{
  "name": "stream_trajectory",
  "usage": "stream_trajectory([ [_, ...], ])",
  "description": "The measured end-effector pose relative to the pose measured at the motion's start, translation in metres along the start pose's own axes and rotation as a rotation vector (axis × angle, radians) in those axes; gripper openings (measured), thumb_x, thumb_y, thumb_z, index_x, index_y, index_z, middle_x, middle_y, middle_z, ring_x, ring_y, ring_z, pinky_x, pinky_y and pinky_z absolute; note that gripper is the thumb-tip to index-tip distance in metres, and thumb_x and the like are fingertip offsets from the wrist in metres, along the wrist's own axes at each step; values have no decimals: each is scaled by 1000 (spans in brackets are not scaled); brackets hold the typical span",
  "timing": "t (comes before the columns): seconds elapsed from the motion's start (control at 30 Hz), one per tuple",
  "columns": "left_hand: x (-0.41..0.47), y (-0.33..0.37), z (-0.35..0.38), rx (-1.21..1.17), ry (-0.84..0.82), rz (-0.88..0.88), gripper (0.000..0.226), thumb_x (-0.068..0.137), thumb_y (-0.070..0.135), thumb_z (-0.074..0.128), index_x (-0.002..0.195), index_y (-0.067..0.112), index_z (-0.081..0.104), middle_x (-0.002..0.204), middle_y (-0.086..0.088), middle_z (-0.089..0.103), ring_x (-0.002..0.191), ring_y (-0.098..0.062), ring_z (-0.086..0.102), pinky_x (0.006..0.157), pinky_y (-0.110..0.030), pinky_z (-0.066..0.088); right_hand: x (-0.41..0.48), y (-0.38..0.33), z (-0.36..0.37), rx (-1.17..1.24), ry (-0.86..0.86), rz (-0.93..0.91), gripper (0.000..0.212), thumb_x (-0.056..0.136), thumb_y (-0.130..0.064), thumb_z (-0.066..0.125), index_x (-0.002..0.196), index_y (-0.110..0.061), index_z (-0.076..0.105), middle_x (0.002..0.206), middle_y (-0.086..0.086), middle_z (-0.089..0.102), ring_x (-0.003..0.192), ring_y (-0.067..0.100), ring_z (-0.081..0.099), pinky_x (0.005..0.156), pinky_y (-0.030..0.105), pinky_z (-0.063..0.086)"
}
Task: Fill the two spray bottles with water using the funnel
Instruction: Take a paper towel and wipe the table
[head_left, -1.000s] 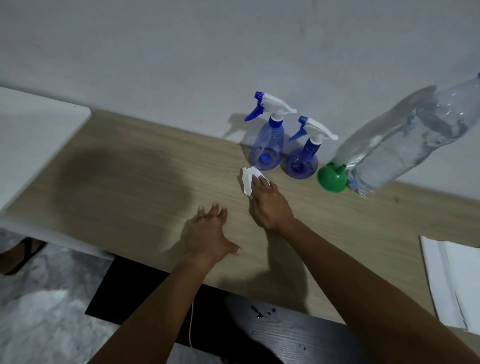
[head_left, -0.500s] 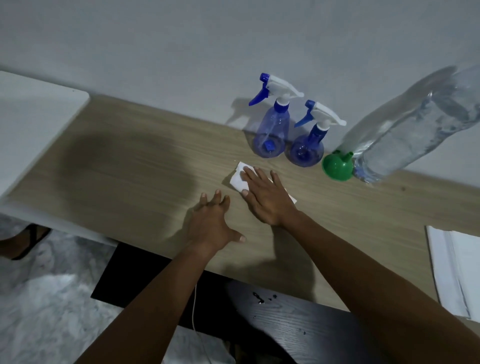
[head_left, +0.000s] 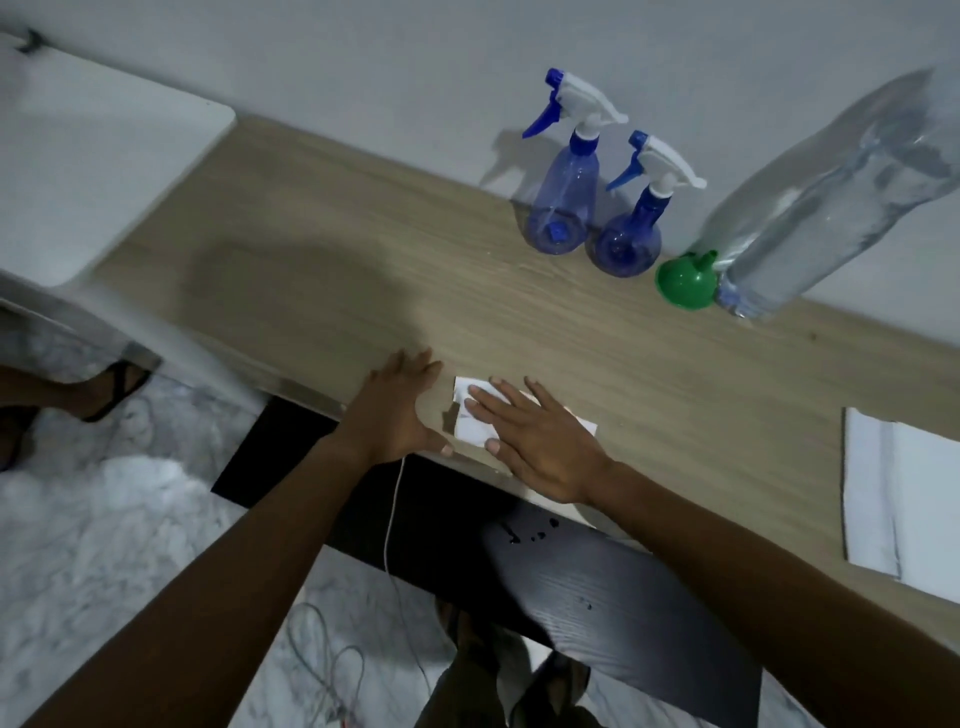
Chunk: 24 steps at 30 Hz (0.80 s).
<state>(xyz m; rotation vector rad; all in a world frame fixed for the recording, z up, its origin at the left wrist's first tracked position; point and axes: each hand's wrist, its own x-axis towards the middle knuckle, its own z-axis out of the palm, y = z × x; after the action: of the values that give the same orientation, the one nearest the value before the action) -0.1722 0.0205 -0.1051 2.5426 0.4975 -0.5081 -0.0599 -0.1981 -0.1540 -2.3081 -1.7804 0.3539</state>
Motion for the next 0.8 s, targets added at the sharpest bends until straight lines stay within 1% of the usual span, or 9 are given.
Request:
stream_trajectory([
  [0.13,-22,13,2,61,-51,-31,115,75,41,88,164,20,18,173,3,6,160,-30,2,128,-49,15,-37,-18,19,26,25,-99,50,109,-34,33,157,-20,35,165,-3,29,155,20,18,127,42,8],
  [0.23,-35,27,5,122,-85,-41,113,74,32,89,164,22,20,173,3,7,160,-30,6,126,-46,23,-63,-15,22,125,139,-106,46,101,-13,43,145,-12,54,153,6,49,144,23,44,122,40,29],
  [0.33,-41,43,14,129,-79,-39,108,75,29,88,162,21,25,173,2,12,159,-30,11,125,-48,26,-83,-14,12,350,314,59,42,93,2,54,131,-9,67,137,6,65,129,14,58,116,25,37],
  [0.43,-31,58,26,98,-75,-12,105,78,39,85,162,25,24,173,3,13,159,-26,10,127,-47,21,-85,-10,-15,477,523,320,37,92,3,60,121,-15,75,121,-1,74,109,11,69,92,7,44],
  [0.47,-25,64,28,81,-73,-2,104,79,43,84,162,26,24,172,3,13,159,-25,10,127,-46,20,-83,-6,-27,497,566,360,34,94,0,60,120,-18,75,117,-2,76,104,10,70,86,8,46],
  [0.53,-10,79,28,64,-85,18,99,84,48,79,163,27,23,173,5,12,159,-24,8,128,-43,18,-77,9,-49,494,600,407,31,96,-7,58,118,-20,76,110,-1,78,96,9,71,79,20,52],
  [0.6,5,94,24,72,-102,40,98,86,49,77,163,27,21,173,7,10,160,-24,5,128,-42,16,-68,30,-66,458,586,460,33,95,-7,56,120,-18,75,114,2,77,99,15,71,84,29,53],
  [0.7,27,111,20,98,-104,83,108,77,52,84,163,24,24,173,6,11,159,-30,6,126,-41,18,-55,67,-80,380,558,562,35,95,-5,55,125,-14,72,120,8,74,108,26,70,90,27,48],
  [0.8,38,123,24,203,-145,105,126,64,59,89,164,28,18,173,7,5,158,-38,1,126,-48,22,-45,99,-88,318,536,663,37,96,-4,52,129,-10,69,124,15,72,111,35,67,91,31,47],
])
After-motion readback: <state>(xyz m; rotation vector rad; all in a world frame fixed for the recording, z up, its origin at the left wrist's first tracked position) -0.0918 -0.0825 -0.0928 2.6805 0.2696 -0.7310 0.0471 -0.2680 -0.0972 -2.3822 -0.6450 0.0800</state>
